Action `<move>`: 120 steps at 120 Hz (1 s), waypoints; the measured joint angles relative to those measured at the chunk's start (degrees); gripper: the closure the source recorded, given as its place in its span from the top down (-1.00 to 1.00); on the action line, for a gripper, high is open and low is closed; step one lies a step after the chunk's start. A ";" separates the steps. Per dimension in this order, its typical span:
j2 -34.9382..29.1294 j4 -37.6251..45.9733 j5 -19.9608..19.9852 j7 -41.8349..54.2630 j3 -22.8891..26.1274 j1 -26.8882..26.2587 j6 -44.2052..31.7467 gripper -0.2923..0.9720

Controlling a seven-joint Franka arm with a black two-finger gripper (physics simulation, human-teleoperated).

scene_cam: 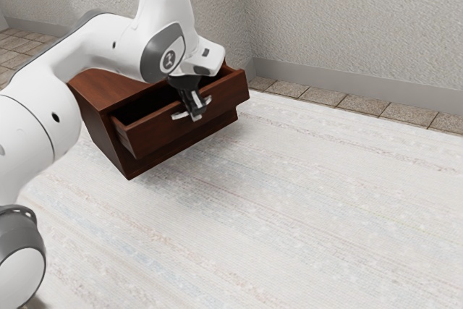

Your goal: Pull the drawer handle with one arm to open the drawer

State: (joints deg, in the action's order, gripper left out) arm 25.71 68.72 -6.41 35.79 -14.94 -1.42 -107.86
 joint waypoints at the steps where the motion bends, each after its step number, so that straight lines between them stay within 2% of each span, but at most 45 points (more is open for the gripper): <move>1: -0.11 0.15 -0.02 -0.01 0.00 -0.06 -0.02 -0.52; 44: -3.03 4.55 0.13 -0.50 0.31 -1.44 -0.46 -0.46; 96: -4.20 5.26 1.78 -0.56 -0.25 -3.17 -0.34 -0.63; 120: -5.29 6.50 2.20 -0.60 -0.02 -3.73 -0.34 -0.54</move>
State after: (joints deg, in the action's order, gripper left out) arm 20.42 75.22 -4.21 35.19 -14.96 -5.15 -108.20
